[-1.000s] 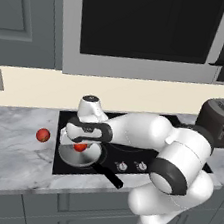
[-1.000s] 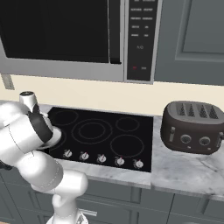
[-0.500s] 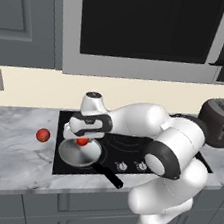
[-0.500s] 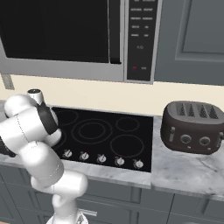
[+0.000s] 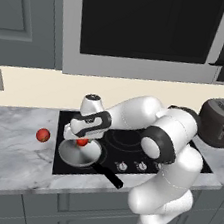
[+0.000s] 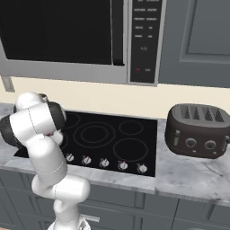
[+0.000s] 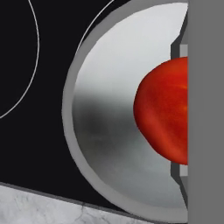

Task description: Place the pan on the front left burner on the stove. Then place the tomato and the onion in the pan and turn on the front left burner.

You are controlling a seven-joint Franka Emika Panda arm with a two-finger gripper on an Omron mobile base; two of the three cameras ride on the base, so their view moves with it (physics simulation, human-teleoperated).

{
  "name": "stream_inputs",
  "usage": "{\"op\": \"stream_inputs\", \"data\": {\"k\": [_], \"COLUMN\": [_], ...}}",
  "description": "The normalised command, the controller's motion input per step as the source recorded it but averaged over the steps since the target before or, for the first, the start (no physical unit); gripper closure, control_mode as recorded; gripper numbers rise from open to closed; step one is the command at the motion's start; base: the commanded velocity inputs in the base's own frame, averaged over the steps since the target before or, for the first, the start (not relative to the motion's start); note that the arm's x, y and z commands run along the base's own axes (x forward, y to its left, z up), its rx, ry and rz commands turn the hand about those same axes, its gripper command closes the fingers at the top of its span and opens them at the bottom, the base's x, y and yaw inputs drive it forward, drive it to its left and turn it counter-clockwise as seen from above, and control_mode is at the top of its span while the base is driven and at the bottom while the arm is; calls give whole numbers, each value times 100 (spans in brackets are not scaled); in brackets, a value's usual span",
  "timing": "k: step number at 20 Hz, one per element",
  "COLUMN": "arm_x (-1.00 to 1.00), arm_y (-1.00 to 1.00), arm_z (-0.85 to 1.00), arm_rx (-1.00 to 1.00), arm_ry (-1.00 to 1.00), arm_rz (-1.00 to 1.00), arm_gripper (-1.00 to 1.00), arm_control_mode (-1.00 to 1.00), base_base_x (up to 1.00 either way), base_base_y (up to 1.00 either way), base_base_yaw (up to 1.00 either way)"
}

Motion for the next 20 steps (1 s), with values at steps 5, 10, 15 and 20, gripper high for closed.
{"op": "stream_inputs", "data": {"k": [5,10,15,20], "arm_x": [13,6,0,0], "arm_y": [0,0,0,0], "arm_z": [-30,-15,0,0], "arm_rx": [0,0,0,0], "arm_ry": [0,1,0,0], "arm_rz": [1,0,0,0], "arm_gripper": [100,100,-100,-100], "arm_control_mode": [-100,-100,-100,-100], "base_base_x": [0,0,0,0], "base_base_y": [0,0,0,0], "base_base_yaw": [0,0,0,0]}}
